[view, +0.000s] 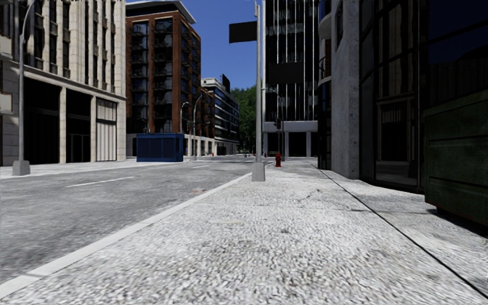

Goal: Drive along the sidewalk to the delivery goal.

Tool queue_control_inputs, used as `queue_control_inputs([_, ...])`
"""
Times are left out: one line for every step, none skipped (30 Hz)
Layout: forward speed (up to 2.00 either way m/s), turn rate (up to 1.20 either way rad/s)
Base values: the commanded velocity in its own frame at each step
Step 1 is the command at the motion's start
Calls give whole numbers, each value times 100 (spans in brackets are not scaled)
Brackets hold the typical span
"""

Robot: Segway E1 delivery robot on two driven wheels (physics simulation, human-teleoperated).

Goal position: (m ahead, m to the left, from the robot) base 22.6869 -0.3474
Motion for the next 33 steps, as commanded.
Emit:
queue_control_inputs([200, -72])
queue_control_inputs([200, -72])
queue_control_inputs([200, -72])
queue_control_inputs([200, -72])
queue_control_inputs([200, -72])
queue_control_inputs([200, -72])
queue_control_inputs([200, -72])
queue_control_inputs([200, -72])
queue_control_inputs([200, -61])
queue_control_inputs([200, 0])
queue_control_inputs([200, 0])
queue_control_inputs([200, 0])
queue_control_inputs([200, 0])
queue_control_inputs([200, 0])
queue_control_inputs([200, 0])
queue_control_inputs([200, 0])
queue_control_inputs([200, 0])
queue_control_inputs([200, 0])
queue_control_inputs([200, 0])
queue_control_inputs([200, 0])
queue_control_inputs([200, 0])
queue_control_inputs([200, 0])
queue_control_inputs([200, 0])
queue_control_inputs([200, 0])
queue_control_inputs([200, 0])
queue_control_inputs([200, 0])
queue_control_inputs([200, 0])
queue_control_inputs([200, 0])
queue_control_inputs([200, 0])
queue_control_inputs([200, 0])
queue_control_inputs([200, 0])
queue_control_inputs([200, 0])
queue_control_inputs([200, 0])
